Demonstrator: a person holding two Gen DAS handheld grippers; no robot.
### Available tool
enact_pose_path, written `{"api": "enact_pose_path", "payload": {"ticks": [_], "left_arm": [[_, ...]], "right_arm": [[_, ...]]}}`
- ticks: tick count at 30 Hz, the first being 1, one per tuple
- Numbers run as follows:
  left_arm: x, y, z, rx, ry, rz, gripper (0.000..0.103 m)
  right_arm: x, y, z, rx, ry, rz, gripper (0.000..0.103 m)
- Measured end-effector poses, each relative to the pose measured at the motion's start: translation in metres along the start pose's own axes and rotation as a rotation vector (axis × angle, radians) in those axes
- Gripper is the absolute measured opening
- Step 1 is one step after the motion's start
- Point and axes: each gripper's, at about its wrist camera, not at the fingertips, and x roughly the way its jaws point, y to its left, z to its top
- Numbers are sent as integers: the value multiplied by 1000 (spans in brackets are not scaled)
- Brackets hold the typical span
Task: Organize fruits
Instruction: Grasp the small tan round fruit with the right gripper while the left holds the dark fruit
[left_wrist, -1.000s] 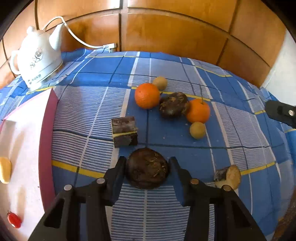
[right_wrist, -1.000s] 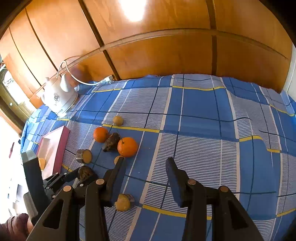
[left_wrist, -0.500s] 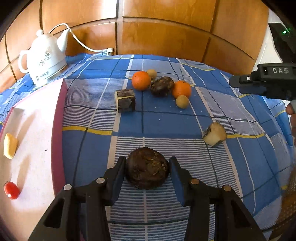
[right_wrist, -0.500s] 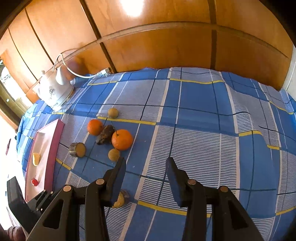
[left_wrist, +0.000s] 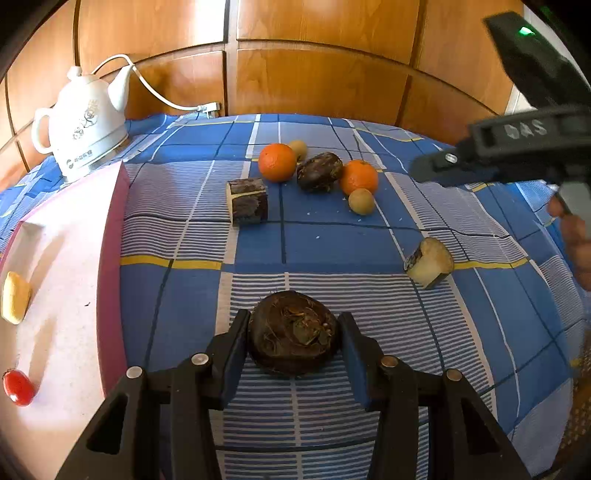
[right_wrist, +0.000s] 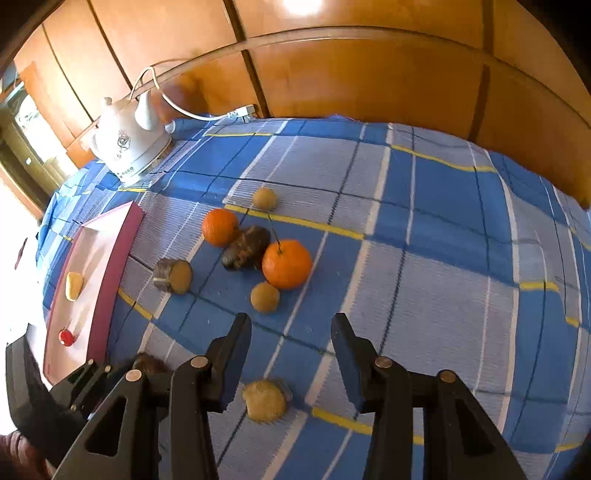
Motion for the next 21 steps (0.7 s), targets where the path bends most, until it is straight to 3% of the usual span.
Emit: {"api": "enact_pose_path", "payload": {"ticks": [7, 15, 17, 18, 21], "left_arm": [[0, 2, -1, -9, -14, -16, 48], [0, 2, -4, -6, -28, -25, 48], [0, 3, -5, -7, -30, -28, 48], [0, 3, -5, -8, -31, -30, 48], [-1, 3, -5, -6, -33, -32, 48]], "right_arm": [[26, 21, 10, -46, 78, 18, 49], [64, 29, 9, 12, 133, -6, 49], [71, 27, 11, 30, 130, -23, 42], [71, 28, 13, 25, 115, -39, 25], [68, 29, 12, 5, 121, -44, 23]]}}
